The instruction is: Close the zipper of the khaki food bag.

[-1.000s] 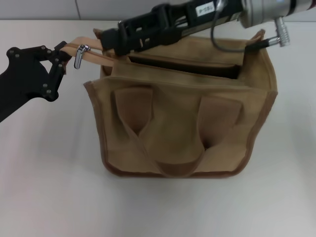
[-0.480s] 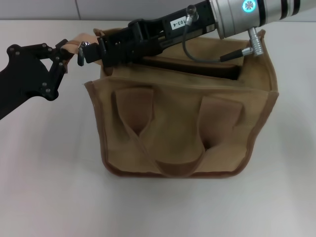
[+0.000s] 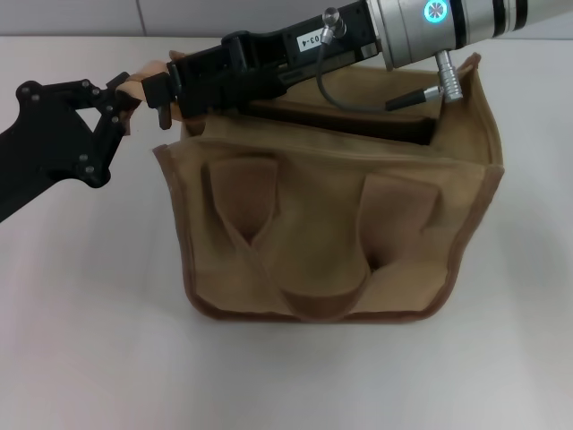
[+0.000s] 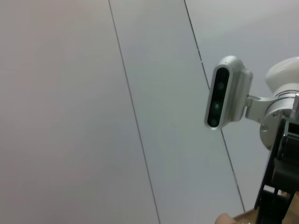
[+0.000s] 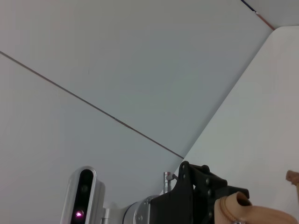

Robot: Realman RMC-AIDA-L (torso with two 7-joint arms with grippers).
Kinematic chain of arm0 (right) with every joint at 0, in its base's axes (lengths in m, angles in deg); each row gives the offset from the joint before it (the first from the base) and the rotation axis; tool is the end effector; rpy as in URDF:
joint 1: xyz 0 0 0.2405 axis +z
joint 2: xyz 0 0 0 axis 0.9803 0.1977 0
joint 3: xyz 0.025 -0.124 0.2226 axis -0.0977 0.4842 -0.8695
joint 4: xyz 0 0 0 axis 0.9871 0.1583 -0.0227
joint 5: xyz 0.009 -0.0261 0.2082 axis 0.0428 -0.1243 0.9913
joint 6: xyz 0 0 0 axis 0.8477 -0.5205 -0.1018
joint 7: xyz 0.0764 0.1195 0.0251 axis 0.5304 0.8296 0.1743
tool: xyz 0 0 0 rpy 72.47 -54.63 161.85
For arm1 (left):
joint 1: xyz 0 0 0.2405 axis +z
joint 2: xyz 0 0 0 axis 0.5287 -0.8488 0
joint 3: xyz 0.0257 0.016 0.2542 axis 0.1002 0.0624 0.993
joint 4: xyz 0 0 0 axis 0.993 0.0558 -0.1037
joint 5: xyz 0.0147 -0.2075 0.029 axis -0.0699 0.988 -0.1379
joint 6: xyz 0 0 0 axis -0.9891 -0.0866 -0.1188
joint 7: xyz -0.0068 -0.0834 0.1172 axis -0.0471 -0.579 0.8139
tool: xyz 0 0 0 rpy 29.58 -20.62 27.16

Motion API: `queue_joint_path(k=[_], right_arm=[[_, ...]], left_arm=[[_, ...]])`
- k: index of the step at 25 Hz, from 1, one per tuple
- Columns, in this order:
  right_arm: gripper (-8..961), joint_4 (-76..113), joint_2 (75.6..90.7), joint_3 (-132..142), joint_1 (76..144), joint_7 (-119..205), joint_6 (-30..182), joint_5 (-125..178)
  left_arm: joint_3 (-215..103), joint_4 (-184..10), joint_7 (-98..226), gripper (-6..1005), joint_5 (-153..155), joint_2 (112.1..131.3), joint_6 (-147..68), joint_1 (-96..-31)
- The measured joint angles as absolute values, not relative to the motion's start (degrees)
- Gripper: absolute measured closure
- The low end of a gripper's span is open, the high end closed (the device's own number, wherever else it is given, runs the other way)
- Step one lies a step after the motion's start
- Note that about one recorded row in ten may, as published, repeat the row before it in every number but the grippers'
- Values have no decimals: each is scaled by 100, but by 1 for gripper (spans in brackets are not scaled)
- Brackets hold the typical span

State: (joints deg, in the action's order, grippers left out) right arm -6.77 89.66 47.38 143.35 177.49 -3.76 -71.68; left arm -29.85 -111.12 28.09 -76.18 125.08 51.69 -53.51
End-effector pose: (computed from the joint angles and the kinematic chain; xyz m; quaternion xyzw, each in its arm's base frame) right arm 0.0455 0.3958 -0.0472 0.8722 -0.4350 -0.1748 0.1399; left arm -0.2852 0.2906 0.0367 -0.8447 0.0026 -0.3928 0.3636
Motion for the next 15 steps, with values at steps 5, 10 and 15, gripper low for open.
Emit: queue_joint_path(k=[5, 10, 15], right_arm=[[259, -678, 8976, 4832, 14337, 17697, -262, -7165], [259, -678, 8991, 4942, 14369, 17636, -235, -7158], [259, -663, 9001, 4957, 14390, 17527, -230, -7158]], left_arm=[[-2933, -11223, 2576, 983, -7622, 12512, 5179, -5387], [-2832, -11339, 2331, 983, -7622, 12517, 5178, -5437], [-2834, -11409, 2042, 983, -7586, 12516, 5147, -5487]])
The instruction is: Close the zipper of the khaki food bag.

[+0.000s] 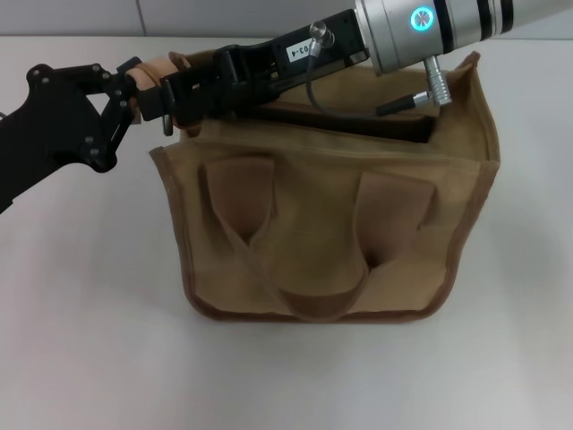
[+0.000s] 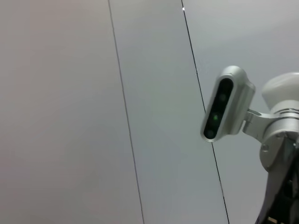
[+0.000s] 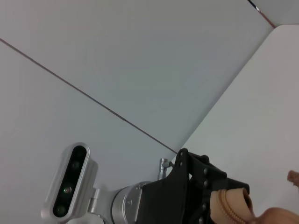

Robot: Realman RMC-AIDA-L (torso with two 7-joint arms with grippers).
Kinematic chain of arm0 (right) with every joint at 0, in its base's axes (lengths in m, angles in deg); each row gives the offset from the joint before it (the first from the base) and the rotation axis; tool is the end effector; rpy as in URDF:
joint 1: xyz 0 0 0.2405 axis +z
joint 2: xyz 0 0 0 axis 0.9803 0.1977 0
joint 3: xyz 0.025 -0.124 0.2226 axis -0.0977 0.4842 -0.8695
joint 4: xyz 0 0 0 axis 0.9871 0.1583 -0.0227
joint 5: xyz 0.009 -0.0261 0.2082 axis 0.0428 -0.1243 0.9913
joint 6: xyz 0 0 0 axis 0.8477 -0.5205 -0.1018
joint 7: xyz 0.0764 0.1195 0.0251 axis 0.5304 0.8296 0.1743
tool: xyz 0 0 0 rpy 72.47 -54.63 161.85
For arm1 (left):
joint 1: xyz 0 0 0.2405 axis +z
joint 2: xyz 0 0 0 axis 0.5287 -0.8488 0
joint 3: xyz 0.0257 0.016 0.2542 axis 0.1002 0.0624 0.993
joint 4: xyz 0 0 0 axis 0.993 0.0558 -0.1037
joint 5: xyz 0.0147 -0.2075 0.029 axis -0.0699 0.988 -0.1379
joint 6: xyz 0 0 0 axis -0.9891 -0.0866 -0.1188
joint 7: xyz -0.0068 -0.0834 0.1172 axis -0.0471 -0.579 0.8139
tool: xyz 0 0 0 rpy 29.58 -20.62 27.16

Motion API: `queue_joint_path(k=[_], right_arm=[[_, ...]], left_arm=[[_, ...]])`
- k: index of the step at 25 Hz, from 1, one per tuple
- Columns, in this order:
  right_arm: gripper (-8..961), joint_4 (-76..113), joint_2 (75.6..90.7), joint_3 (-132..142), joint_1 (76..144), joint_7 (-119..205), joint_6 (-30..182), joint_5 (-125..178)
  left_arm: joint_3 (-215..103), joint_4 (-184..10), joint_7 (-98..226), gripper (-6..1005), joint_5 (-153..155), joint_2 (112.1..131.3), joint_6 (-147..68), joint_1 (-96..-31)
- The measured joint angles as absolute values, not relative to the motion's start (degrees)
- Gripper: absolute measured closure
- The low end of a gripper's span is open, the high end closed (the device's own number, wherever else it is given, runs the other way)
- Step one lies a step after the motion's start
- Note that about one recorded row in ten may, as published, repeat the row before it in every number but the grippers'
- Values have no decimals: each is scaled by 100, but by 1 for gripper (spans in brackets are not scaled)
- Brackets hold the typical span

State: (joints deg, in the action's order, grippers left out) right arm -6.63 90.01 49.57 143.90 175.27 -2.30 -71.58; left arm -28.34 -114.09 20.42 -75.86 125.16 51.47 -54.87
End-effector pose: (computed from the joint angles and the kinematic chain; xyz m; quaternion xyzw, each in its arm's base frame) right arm 0.0426 0.3948 -0.0545 0.8864 -0.4126 -0.1641 0.1311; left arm -0.2739 0.3010 0.0415 -0.8505 -0.0205 -0.4085 0.3307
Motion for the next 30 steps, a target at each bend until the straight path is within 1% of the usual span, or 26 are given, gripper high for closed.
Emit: queue_joint_path(k=[21, 30], right_arm=[[259, -794, 8975, 5045, 14119, 17396, -320, -6797], [259, -801, 8979, 5112, 14109, 17359, -308, -6781]], left_arm=[[-2741, -11727, 1436, 983, -7613, 12532, 5198, -5602], [-2752, -11734, 1399, 983, -7572, 12538, 5073, -5658]])
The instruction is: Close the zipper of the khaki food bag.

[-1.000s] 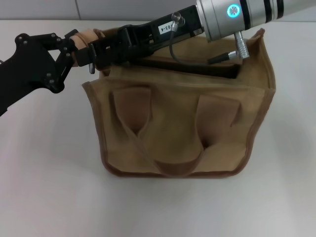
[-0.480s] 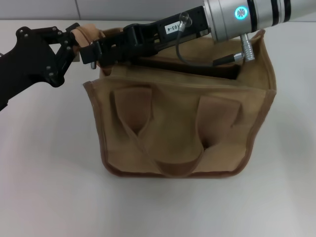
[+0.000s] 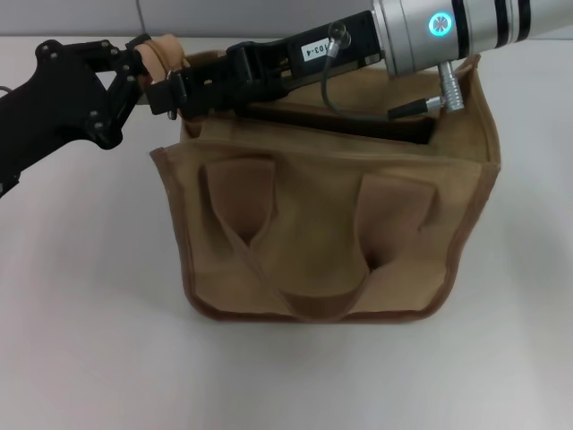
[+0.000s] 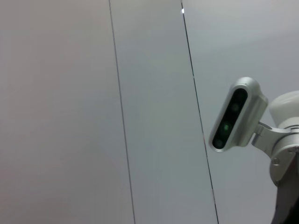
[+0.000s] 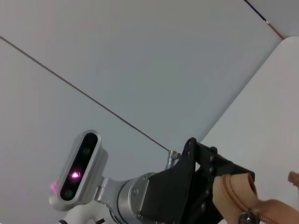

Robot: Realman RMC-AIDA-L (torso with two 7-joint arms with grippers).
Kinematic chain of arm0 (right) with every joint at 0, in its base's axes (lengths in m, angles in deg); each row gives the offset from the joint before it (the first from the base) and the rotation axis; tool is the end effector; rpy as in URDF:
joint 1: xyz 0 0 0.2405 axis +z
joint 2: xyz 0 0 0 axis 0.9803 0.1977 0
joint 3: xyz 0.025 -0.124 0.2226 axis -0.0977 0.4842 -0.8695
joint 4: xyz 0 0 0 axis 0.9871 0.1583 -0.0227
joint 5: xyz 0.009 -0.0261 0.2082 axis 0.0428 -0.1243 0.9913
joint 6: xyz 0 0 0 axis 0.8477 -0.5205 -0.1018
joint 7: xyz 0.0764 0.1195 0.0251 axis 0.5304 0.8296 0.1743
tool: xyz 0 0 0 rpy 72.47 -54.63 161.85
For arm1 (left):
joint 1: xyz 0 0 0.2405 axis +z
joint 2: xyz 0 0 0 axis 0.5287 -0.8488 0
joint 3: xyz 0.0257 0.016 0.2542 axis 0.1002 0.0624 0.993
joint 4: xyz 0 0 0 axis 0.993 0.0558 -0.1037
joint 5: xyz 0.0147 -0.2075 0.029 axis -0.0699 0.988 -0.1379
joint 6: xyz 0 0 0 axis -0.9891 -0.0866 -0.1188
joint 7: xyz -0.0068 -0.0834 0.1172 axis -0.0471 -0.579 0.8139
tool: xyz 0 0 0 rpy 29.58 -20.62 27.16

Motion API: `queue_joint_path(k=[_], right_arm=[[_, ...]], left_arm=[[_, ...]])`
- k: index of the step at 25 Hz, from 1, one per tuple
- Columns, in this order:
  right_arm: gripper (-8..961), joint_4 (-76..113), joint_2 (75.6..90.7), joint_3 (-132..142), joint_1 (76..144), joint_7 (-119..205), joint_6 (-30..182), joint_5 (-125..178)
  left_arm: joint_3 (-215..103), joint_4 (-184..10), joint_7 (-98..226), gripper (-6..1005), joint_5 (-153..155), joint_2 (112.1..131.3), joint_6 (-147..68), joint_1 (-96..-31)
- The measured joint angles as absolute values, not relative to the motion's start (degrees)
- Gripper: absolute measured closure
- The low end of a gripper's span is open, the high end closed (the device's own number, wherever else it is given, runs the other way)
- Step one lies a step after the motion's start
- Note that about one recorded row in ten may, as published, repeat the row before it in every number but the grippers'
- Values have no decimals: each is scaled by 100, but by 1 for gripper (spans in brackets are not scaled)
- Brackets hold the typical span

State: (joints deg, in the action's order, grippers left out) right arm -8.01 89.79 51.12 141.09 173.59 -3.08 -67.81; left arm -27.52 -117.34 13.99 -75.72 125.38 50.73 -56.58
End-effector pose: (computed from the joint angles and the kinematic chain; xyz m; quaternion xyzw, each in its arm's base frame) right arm 0.0511 0.3923 -0.0486 0.8834 -0.4074 -0.1880 0.1353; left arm -0.2609 0.3139 0.0474 -0.8544 -0.0339 -0.4172 0.3079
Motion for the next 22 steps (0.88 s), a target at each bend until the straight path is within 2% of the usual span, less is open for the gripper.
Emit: queue_joint_path(k=[22], right_arm=[[261, -816, 8997, 5112, 14179, 17281, -251, -6779]], left_arm=[[-2717, -11726, 1428, 983, -7358, 12537, 5328, -5668]])
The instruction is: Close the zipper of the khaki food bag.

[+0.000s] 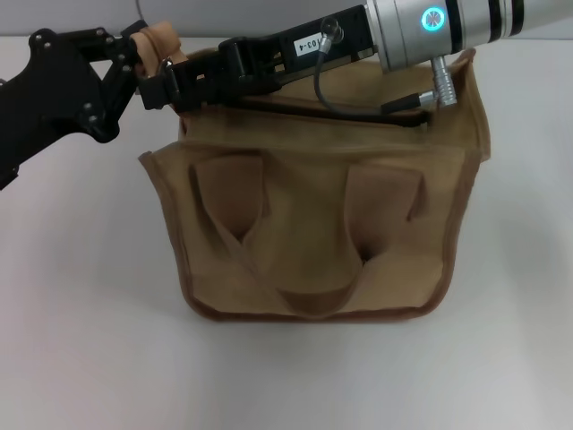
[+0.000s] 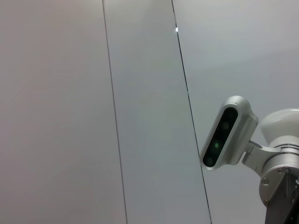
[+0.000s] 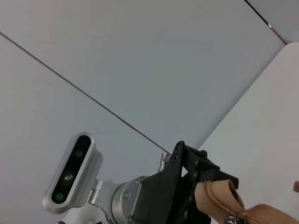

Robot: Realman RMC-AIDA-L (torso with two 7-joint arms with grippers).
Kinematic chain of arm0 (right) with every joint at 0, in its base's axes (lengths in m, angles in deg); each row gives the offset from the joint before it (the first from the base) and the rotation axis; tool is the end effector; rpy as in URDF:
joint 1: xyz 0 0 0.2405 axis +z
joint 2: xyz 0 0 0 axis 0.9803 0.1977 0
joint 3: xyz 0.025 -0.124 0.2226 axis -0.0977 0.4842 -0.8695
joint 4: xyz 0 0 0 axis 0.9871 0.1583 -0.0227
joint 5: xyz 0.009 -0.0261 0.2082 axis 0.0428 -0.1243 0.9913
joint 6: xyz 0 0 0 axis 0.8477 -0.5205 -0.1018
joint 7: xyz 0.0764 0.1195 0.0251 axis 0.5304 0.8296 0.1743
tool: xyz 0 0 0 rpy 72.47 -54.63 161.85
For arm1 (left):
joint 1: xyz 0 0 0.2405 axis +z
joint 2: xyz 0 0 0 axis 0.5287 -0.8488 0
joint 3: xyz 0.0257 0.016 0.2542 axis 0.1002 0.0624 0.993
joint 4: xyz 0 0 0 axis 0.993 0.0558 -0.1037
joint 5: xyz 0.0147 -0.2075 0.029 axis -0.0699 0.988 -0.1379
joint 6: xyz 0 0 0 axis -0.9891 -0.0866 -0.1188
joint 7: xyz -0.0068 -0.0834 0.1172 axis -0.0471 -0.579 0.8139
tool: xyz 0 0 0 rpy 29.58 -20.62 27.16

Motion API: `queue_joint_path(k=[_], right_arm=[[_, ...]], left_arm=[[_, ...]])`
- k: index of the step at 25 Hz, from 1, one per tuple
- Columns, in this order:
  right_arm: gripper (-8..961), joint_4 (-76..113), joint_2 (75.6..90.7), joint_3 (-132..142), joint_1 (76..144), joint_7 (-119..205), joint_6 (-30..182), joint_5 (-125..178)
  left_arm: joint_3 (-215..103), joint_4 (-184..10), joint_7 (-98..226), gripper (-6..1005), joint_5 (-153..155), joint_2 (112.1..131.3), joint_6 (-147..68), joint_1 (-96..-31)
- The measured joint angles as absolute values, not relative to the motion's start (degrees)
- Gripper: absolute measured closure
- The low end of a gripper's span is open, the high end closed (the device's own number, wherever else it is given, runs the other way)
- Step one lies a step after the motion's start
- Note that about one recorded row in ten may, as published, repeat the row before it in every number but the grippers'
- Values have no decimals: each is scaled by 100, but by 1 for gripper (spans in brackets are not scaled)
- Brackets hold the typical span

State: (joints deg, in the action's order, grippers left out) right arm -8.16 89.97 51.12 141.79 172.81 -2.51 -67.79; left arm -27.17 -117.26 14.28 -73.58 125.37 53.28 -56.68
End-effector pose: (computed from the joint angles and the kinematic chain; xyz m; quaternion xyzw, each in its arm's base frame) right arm 0.0455 0.3937 -0.0495 0.8885 -0.3963 -0.1903 0.1315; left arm -0.2544 0.3111 0.0517 -0.8452 -0.0176 -0.4397 0.3032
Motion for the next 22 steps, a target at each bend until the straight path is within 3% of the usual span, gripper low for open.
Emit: queue_joint_path(k=[22], right_arm=[[273, -828, 9001, 5230, 14109, 17141, -246, -6483]], left_arm=[[-2693, -11653, 1385, 983, -7252, 12536, 5366, -5704]])
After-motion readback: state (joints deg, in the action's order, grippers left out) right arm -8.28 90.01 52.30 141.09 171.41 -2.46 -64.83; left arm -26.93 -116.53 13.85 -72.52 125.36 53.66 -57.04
